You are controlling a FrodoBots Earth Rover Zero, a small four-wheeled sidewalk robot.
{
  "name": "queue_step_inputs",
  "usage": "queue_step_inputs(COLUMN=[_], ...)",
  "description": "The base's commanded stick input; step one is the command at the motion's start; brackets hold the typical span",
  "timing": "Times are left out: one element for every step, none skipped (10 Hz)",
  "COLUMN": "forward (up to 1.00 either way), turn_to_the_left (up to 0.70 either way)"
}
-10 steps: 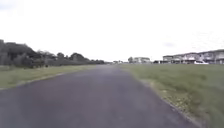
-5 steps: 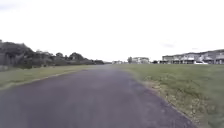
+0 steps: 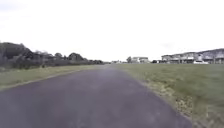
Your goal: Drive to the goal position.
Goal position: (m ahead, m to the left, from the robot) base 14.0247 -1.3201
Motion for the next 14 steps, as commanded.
queue_step_inputs(forward=[0.7, 0.7, 0.7, 0.7, 0.7, 0.7, 0.7, 0.7, 0.7, 0.7, 0.7, 0.7, 0.7, 0.7], turn_to_the_left=[0.0, 0.0, 0.0, 0.0, 0.0, 0.0, 0.0, 0.0, 0.0, 0.0, 0.0, 0.0, 0.0, 0.0])
